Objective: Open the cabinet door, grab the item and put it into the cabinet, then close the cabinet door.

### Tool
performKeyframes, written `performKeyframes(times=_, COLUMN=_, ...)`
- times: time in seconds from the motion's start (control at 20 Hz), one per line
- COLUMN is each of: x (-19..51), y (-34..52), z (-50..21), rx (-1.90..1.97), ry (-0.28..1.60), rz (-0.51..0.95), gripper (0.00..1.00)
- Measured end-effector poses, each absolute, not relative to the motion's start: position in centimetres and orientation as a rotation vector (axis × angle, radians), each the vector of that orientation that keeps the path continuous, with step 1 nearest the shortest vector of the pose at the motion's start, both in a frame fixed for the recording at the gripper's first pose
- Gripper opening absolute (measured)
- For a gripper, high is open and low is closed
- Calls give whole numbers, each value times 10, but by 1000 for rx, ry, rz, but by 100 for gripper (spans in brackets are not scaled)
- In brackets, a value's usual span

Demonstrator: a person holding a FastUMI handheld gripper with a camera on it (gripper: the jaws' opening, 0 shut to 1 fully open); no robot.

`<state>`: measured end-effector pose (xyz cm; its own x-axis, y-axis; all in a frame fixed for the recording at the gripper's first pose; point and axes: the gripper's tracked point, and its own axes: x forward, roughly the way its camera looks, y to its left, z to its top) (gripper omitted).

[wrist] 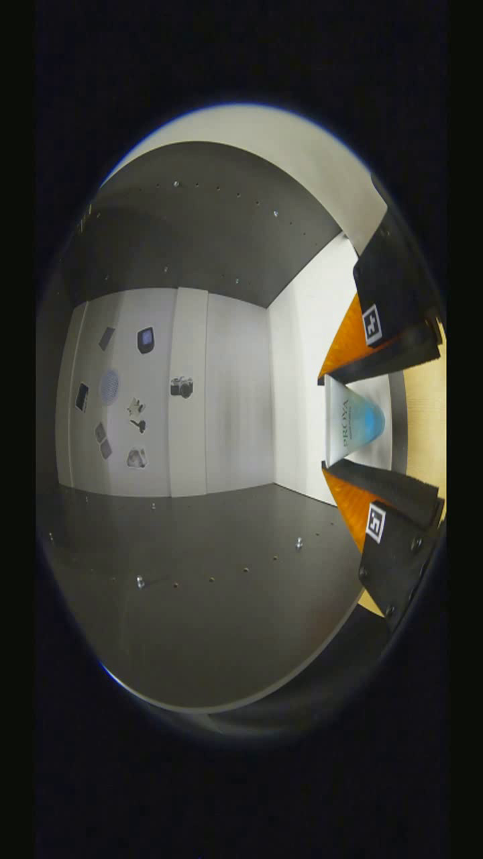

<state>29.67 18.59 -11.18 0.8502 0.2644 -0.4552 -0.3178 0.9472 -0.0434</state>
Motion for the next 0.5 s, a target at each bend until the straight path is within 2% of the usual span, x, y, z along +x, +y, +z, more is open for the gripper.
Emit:
performKeyframes(times=0.05, x=294, y=182, z=-107, rx=-121, ry=452, rz=302, gripper=77)
performKeyframes(times=0.1, x=288, y=179, z=-102, rx=-118, ry=441, rz=302, gripper=87)
performKeyframes(times=0.15, x=284, y=175, z=-96, rx=-114, ry=432, rz=293, gripper=91)
performKeyframes(times=0.3, x=264, y=165, z=-78, rx=-80, ry=390, rz=287, gripper=99)
performKeyframes(times=0.5, x=220, y=141, z=-50, rx=-55, ry=305, rz=272, gripper=99)
